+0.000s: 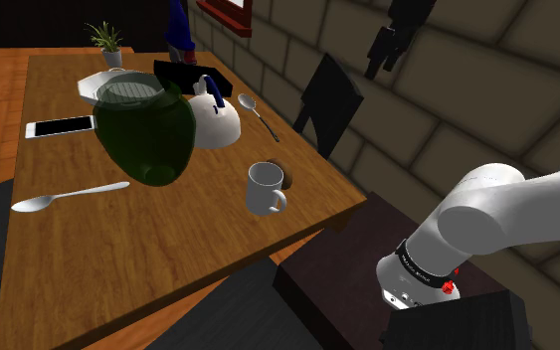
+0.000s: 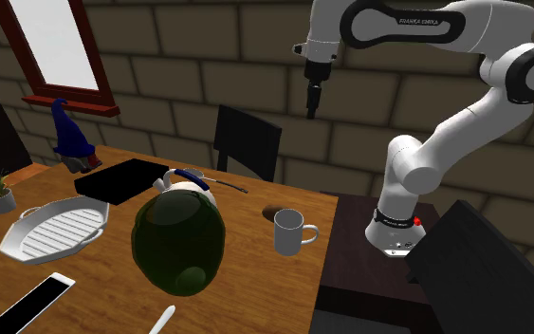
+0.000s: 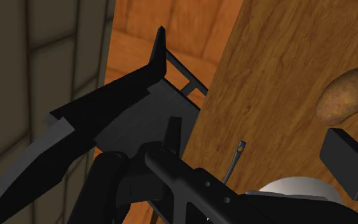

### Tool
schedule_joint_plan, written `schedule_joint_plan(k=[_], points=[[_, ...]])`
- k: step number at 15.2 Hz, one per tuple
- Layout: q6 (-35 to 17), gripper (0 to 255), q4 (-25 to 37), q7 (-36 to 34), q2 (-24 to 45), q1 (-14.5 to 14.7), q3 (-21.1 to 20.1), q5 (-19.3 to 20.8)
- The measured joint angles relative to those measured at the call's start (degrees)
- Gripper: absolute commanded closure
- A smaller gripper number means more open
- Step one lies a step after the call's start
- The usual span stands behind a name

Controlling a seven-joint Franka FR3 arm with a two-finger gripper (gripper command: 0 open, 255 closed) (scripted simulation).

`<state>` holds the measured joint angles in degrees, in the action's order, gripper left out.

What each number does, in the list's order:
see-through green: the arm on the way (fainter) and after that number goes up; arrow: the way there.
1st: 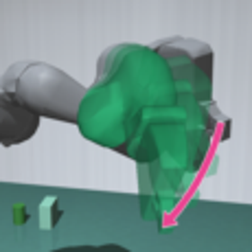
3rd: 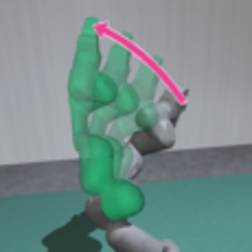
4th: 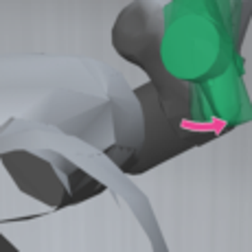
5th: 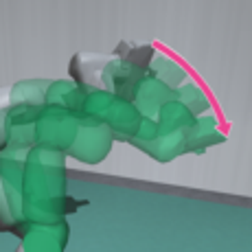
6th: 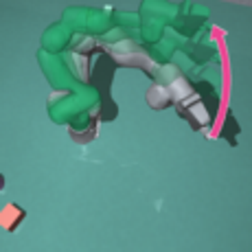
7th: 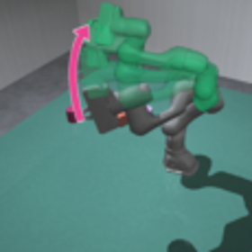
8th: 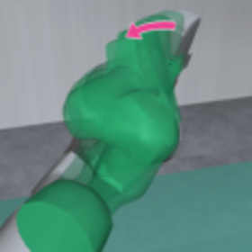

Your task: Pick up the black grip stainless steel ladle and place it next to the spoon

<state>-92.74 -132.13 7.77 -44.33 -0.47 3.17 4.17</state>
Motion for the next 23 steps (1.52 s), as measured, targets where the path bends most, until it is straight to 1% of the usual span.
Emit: schedule_joint_plan(k=[2,4,9,13,19,23], points=[[-0.7,0,0.1,-0.3,0.9,0.0,-0.1,-0.1],[-3.4,0,-0.3,-1.6,3.5,0.0,-0.7,-0.2],[-10.6,0,1.1,-6.1,12.7,0.1,-2.9,-0.8],[-15.0,0,3.5,-9.3,20.2,0.0,-4.3,-0.7],[-21.4,0,9.4,-14.5,33.4,-0.1,-6.0,0.3],[-23.8,0,15.6,-17.8,42.7,0.0,-6.7,1.4]])
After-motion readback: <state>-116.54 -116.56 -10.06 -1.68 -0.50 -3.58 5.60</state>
